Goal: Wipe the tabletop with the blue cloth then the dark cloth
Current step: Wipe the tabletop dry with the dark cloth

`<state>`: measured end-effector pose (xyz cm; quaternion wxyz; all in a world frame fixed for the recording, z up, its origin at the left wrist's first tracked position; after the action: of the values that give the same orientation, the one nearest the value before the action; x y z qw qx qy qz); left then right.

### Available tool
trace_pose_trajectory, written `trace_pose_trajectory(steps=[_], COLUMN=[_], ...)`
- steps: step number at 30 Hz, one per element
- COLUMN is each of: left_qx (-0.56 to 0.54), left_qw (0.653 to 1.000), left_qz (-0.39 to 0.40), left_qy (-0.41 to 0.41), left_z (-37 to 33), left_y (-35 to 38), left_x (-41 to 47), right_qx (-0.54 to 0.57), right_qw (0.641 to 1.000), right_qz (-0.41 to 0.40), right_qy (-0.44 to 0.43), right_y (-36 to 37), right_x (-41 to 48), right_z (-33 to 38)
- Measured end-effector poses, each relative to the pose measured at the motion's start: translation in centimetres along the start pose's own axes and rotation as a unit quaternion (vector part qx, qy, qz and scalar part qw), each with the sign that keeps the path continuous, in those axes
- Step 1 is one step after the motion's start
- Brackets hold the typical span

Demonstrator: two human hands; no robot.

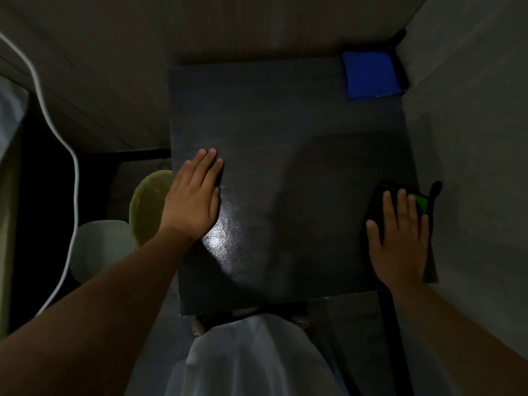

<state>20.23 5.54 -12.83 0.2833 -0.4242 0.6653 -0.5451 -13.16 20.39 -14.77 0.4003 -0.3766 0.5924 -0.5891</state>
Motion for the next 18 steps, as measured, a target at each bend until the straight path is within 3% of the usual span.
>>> trace_pose_trajectory(steps=[18], left_qx=[0.005], left_qw=[1.0], left_qz=[0.014], left_qy=[-0.006], left_z=[-0.1], left_y=[-0.1], left_x=[0.4], right_qx=[-0.009], right_qw=[0.999], right_qz=[0.027], right_qy=[-0.017], right_y=[-0.6], right_x=[10.7], right_z=[6.9])
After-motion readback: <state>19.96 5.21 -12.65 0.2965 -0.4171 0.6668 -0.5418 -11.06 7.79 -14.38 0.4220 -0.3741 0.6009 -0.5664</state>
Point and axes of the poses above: each hand's wrist, its own x-axis towards the middle knuckle, its own y-axis out of the palm, z = x × y, the point moved 10 cm from there along x, towards the middle knuckle, and after that the axes turned 5 degrees about -z, right-handed, at the moved point
